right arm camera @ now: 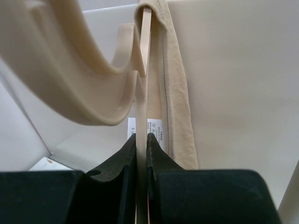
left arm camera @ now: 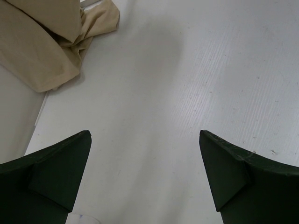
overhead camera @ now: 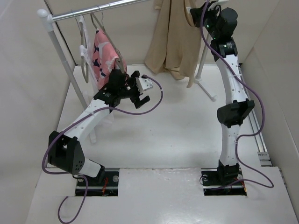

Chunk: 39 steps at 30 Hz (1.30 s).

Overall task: Place the t-shirt on the hanger
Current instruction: Hang the hanger with tshirt onto the clothesline

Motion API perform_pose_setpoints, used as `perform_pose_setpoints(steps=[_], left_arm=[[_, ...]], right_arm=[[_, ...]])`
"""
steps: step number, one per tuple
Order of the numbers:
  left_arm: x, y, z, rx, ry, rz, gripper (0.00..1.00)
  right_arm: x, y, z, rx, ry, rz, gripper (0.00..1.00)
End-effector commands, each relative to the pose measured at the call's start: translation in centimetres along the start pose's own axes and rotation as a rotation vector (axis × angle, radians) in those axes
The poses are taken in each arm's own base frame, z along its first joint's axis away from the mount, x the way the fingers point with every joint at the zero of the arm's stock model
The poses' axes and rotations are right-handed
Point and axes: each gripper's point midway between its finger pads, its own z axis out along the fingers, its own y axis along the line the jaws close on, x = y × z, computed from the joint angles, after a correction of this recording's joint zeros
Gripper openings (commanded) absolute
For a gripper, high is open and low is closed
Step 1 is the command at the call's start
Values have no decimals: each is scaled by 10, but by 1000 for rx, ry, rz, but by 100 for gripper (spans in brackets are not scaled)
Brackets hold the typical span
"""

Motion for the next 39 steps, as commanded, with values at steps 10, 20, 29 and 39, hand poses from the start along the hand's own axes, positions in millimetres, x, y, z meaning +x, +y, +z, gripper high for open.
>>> perform_pose_setpoints(steps=[10, 20, 29, 39], left_arm=[[-8, -4, -12, -17, -33, 29, 100], [-1, -13, -12, 1, -28, -15, 100], [40, -3, -9, -229, 22, -323, 100], [117, -27, -12, -378, 132, -491, 100]], right_arm=[[-54, 35, -79, -54, 30, -109, 100], [-77, -16, -205, 228, 153, -250, 100], [68, -76, -327, 540, 465, -87, 100], [235, -95, -426, 845, 647, 230, 100]])
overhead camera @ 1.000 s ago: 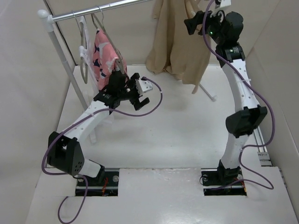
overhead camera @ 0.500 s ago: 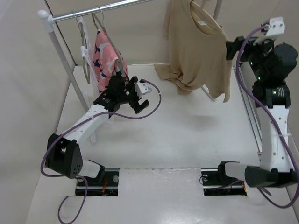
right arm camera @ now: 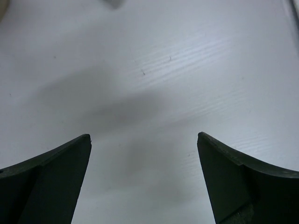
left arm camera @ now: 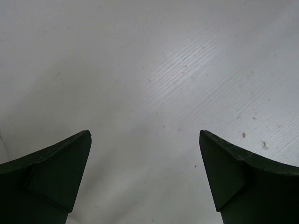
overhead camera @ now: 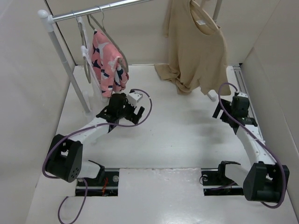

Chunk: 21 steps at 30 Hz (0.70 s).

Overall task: Place the t-shirt on the hanger
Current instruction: Hang the hanger with tshirt onto the clothesline

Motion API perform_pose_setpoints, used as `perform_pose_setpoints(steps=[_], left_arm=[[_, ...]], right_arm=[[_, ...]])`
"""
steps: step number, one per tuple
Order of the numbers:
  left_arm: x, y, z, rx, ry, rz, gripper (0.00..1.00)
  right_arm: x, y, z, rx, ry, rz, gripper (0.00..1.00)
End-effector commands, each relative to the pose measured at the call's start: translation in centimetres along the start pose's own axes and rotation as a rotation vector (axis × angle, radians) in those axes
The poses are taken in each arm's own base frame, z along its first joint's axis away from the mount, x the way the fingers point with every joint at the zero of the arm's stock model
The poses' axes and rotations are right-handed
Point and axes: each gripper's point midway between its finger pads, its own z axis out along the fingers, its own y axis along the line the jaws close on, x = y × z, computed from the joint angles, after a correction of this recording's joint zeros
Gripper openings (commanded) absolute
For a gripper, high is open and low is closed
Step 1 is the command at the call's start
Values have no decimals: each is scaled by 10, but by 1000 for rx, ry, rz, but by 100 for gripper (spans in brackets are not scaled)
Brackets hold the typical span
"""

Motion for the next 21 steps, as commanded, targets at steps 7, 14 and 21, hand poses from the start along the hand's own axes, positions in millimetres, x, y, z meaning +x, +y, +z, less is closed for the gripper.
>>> perform_pose_setpoints(steps=[7, 14, 21], left_arm=[[18, 16, -15, -159, -75, -55, 100], [39, 12, -26, -176, -70, -67, 100], [41, 12, -36, -192, -89, -44, 100]], right_arm=[[-14, 14, 10, -59, -43, 64, 100], [-3, 29, 13, -159, 18, -15, 100], [-15, 33, -2, -203, -68, -48, 100]])
